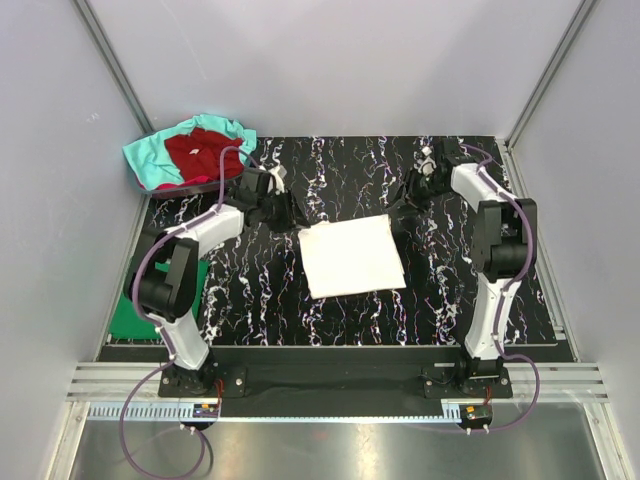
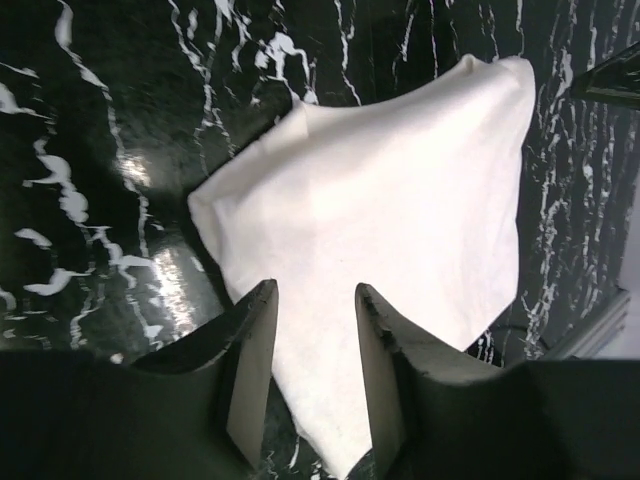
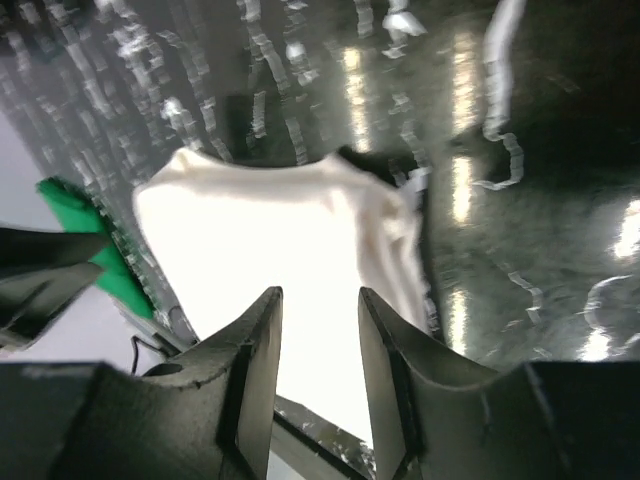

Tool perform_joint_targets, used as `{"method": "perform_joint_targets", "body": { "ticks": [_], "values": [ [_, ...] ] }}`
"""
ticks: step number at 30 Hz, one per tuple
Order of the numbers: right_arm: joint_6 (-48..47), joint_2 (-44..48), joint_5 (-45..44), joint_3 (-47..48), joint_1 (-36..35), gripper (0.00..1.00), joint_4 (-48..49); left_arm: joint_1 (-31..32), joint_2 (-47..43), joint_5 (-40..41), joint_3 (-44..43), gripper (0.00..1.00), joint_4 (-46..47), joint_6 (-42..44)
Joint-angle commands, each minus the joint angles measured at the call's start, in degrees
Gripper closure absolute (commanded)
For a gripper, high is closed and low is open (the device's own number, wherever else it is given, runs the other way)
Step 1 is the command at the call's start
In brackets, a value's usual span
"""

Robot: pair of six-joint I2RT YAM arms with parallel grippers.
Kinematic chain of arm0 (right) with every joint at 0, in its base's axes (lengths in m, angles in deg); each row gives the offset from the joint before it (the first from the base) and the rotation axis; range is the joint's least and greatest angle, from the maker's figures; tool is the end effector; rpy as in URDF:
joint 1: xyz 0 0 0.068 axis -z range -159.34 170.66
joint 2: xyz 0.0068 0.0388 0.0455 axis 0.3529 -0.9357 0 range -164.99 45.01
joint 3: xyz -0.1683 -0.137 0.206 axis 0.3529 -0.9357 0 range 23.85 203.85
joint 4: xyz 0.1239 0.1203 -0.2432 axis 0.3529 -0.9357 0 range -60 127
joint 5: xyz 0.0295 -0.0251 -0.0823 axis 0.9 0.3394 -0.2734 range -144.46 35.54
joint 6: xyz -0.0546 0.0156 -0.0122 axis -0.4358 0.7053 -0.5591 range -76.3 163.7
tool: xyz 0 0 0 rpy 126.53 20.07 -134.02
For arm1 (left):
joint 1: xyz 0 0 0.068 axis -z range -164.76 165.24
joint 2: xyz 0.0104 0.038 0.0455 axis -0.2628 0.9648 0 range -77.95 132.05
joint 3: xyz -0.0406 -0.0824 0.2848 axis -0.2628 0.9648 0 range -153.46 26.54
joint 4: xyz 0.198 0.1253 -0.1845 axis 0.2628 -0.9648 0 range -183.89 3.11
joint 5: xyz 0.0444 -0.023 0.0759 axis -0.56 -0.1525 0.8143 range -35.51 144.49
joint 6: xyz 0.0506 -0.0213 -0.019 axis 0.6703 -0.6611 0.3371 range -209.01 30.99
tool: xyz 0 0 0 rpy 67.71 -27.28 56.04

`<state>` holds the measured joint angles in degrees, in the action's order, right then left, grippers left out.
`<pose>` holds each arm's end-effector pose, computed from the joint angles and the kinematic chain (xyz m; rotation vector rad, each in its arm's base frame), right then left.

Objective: Fold and stack the t-shirts
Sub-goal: Fold the tshirt

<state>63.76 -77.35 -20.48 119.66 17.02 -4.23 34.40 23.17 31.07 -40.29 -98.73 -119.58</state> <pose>0.4954 0.0549 0.1857 0.2284 2.7354 0.9299 0.3934 -0.1541 0.2079 -0.0402 2.4779 -0.8827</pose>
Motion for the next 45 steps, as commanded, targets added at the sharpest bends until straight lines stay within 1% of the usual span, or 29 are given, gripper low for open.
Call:
{"method": "perform_joint_targets", "body": {
  "ticks": [1, 2, 3, 4, 5, 6, 8, 9, 11, 12, 16, 20, 21, 22, 23, 24, 25, 27, 29, 30, 31, 33, 35, 36, 37, 38, 41, 42, 45],
  "values": [
    [4.88, 5.91, 6.86, -4.73, -2.76, 0.57, 7.2, 1.23, 0.92, -5.93, 2.13, 0.6, 8.84, -4.23],
    [6.13, 6.0, 8.28, -6.23, -3.39, 0.57, 9.31, 1.32, 1.35, -6.37, 2.92, 0.6, 10.33, -5.28],
    [7.7, 5.48, 9.78, -7.73, -3.65, 0.59, 14.81, 1.32, 2.23, -7.42, 3.54, 0.61, 13.21, -7.29],
    [11.9, 5.04, 13.97, -11.22, -3.83, 0.7, 18.35, 1.32, 2.76, -7.78, 4.07, 0.61, 14.55, -8.1],
    [14.46, 4.6, 16.01, -13.35, -3.83, 0.78, 22.82, 1.32, 3.37, -8.04, 4.94, 0.62, 15.78, -8.8],
    [16.75, 3.72, 17.95, -15.54, -3.83, 0.83, 32.43, 1.32, 4.51, -8.48, 5.47, 0.62, 18.92, -9.85],
    [21.77, 2.05, 19.28, -19.51, -3.83, 0.92, 39.36, 1.15, 6.1, -9.36, 6.18, 0.62, 22.1, -10.74],
    [22.57, -0.31, 19.81, -19.96, -3.83, 0.93, 45.22, 1.06, 8.02, -9.89, 6.27, 0.62, 24.38, -11.09],
    [26.86, -2.95, 21.65, -21.28, -3.57, 0.93, 51.4, 0.88, 9.79, -10.15, 6.01, 0.62, 26.07, -11.09],
    [28.36, -5.14, 22.27, -21.63, -2.87, 0.93, 57.61, 0.71, 11.19, -9.98, 5.83, 0.63, 27.03, -10.57],
    [36.18, -8.32, 24.46, -24.0, -0.5, 0.92, 68.89, 0.18, 12.43, -9.1, 5.14, 0.62, 26.61, -7.32],
    [35.24, -8.07, 26.05, -22.34, 1.0, 0.88, 64.37, 0.26, 11.83, -9.1, 2.41, 0.56, 20.19, -3.36],
    [32.71, -5.45, 24.23, -21.64, 1.0, 0.86, 54.17, 0.35, 9.47, -8.49, 2.32, 0.53, 17.84, -2.49],
    [23.54, -3.86, 22.38, -18.67, 0.83, 0.78, 46.32, 0.62, 8.05, -7.96, 1.97, 0.5, 15.81, -2.04],
    [18.93, -0.97, 20.36, -16.73, 0.57, 0.76, 38.33, 0.88, 6.65, -7.52, 1.09, 0.5, 13.79, -1.61],
    [14.44, 0.19, 15.38, -14.71, 0.04, 0.74, 24.5, 1.06, 3.59, -7.43, 1.09, 0.48, 11.33, -1.17],
    [7.61, 1.16, 12.72, -10.86, -0.83, 0.71, 18.53, 1.84, 1.9, -7.26, 1.17, 0.46, 9.74, -1.16],
    [3.96, 3.96, 9.02, -8.89, -1.81, 0.69, 8.94, 3.16, -2.65, -7.16, 2.22, 0.46, 7.89, -1.68],
    [1.92, 6.43, 7.34, -9.41, -3.38, 0.66, 5.91, 5.71, -5.48, -7.6, 5.54, 0.48, 8.32, -3.0],
    [1.57, 8.87, 5.85, -10.02, -4.0, 0.65, 4.07, 6.59, -7.76, -7.95, 7.48, 0.49, 11.02, -5.53],
    [0.87, 10.12, 5.05, -11.33, -4.79, 0.64, 3.45, 8.33, -8.65, -8.04, 9.24, 0.5, 12.26, -6.95],
    [0.43, 13.27, 4.34, -14.05, -6.81, 0.62, 3.78, 9.93, -9.62, -7.61, 14.06, 0.56, 16.99, -10.37],
    [0.69, 14.26, 7.14, -15.73, -8.31, 0.62, 5.45, 11.07, -9.36, -7.6, 17.59, 0.62, 20.6, -13.19],
    [1.04, 13.83, 10.46, -16.61, -10.4, 0.67, 6.68, 11.16, -9.28, -7.52, 21.09, 0.67, 25.06, -16.07],
    [1.21, 13.39, 12.58, -17.06, -11.64, 0.69, 7.39, 11.08, -9.36, -7.17, 22.69, 0.68, 26.76, -17.06],
    [1.39, 12.95, 14.26, -17.49, -13.13, 0.72, 8.09, 11.08, -9.45, -6.47, 23.58, 0.69, 27.65, -17.33],
    [4.11, 12.07, 19.27, -21.53, -17.01, 0.86, 12.91, 10.99, -7.61, -6.37, 24.55, 0.72, 27.83, -16.02],
    [5.25, 11.8, 22.33, -24.59, -17.8, 0.91, 17.02, 10.99, -7.08, -6.9, 24.9, 0.74, 29.14, -16.28],
    [10.44, 11.01, 25.95, -30.83, -18.16, 0.95, 25.47, 10.99, -6.11, -8.31, 28.67, 0.74, 35.44, -19.51]
  ]
}}
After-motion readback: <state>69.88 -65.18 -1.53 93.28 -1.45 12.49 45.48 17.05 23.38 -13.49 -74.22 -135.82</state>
